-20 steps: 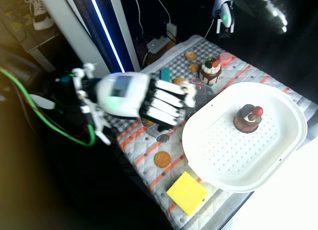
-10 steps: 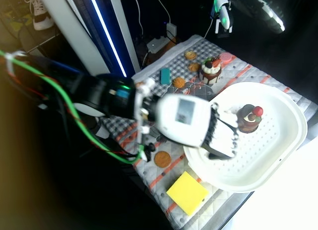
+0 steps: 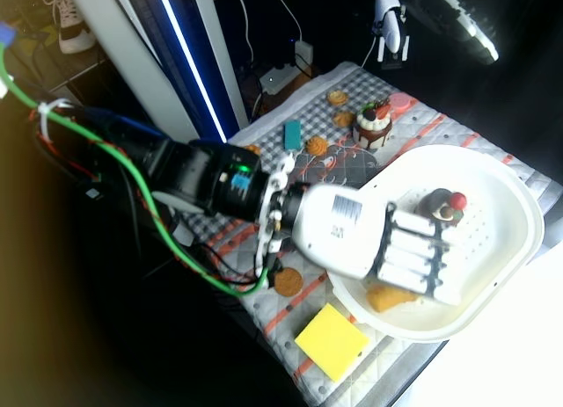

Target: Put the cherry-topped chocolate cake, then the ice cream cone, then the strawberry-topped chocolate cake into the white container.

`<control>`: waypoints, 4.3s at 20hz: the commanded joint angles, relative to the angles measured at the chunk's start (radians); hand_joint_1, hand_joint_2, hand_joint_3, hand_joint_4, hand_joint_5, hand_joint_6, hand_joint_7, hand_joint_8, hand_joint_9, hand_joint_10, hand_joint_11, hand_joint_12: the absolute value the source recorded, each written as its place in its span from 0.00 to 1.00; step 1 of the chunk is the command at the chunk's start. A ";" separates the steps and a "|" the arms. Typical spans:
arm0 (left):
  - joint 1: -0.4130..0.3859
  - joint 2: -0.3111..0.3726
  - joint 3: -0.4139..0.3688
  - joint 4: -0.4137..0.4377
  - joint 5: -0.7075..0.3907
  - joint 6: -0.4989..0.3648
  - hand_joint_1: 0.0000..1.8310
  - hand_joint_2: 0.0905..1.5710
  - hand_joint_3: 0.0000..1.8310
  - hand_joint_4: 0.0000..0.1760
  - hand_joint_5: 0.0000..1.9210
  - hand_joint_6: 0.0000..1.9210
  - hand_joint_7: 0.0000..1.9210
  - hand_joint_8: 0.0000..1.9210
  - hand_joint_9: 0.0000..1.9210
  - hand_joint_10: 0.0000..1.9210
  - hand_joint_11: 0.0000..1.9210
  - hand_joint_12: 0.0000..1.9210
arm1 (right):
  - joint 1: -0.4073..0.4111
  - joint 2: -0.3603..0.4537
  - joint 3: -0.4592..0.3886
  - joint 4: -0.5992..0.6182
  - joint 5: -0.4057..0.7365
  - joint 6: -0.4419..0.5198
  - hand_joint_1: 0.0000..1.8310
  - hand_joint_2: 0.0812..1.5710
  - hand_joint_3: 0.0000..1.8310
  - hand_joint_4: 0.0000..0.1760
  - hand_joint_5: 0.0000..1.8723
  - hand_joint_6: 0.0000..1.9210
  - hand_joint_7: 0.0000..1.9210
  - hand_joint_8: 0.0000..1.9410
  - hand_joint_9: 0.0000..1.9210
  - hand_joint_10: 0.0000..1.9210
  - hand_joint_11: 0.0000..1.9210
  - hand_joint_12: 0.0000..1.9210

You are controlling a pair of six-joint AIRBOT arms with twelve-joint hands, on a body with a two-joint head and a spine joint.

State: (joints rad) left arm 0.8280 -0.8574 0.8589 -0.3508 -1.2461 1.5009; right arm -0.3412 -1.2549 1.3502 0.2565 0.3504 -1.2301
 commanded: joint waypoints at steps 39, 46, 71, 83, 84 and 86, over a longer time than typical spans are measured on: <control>-0.094 -0.063 0.096 0.207 0.599 0.048 0.71 0.80 0.00 0.00 0.33 0.77 0.35 0.77 0.36 0.86 0.39 1.00 | -0.547 0.509 -0.532 -0.234 0.689 0.213 0.37 0.75 0.00 0.17 0.00 0.00 0.00 0.00 0.02 0.08 0.00 0.37; -0.118 -0.011 0.056 0.194 0.404 0.048 0.64 0.81 0.00 0.00 0.32 0.77 0.38 0.80 0.37 0.89 0.36 1.00 | -0.561 0.504 -0.530 -0.217 0.696 0.213 0.38 0.76 0.00 0.16 0.00 0.00 0.00 0.00 0.01 0.09 0.00 0.41; -0.521 -0.405 0.456 -0.003 0.751 0.184 0.46 0.67 0.00 0.83 0.00 0.24 0.00 0.08 0.00 0.05 0.00 0.18 | -0.611 0.471 -0.520 -0.157 0.745 0.213 0.37 0.74 0.00 0.00 0.00 0.00 0.00 0.00 0.00 0.11 0.00 0.47; -0.455 -0.250 0.271 0.057 0.517 0.184 0.39 0.64 0.00 0.92 0.00 0.00 0.00 0.00 0.00 0.00 0.00 0.00 | -0.615 0.477 -0.526 -0.154 0.762 0.213 0.37 0.75 0.00 0.18 0.00 0.00 0.00 0.00 0.00 0.13 0.00 0.51; -0.436 -0.221 0.237 0.064 0.468 0.184 0.37 0.65 0.00 0.86 0.00 0.00 0.00 0.00 0.00 0.00 0.00 0.00 | -0.617 0.479 -0.529 -0.154 0.770 0.213 0.37 0.74 0.00 0.14 0.00 0.00 0.00 0.00 0.00 0.15 0.00 0.52; -0.393 -0.169 0.181 0.080 0.377 0.178 0.36 0.66 0.00 0.98 0.00 0.00 0.00 0.00 0.00 0.00 0.00 0.00 | -0.622 0.485 -0.535 -0.154 0.790 0.213 0.37 0.74 0.00 0.02 0.00 0.00 0.00 0.00 0.00 0.13 0.00 0.50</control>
State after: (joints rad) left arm 0.4522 -1.0264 1.0290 -0.2897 -0.7200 1.6840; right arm -0.9707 -0.7742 0.8146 0.1013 1.0073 -1.0203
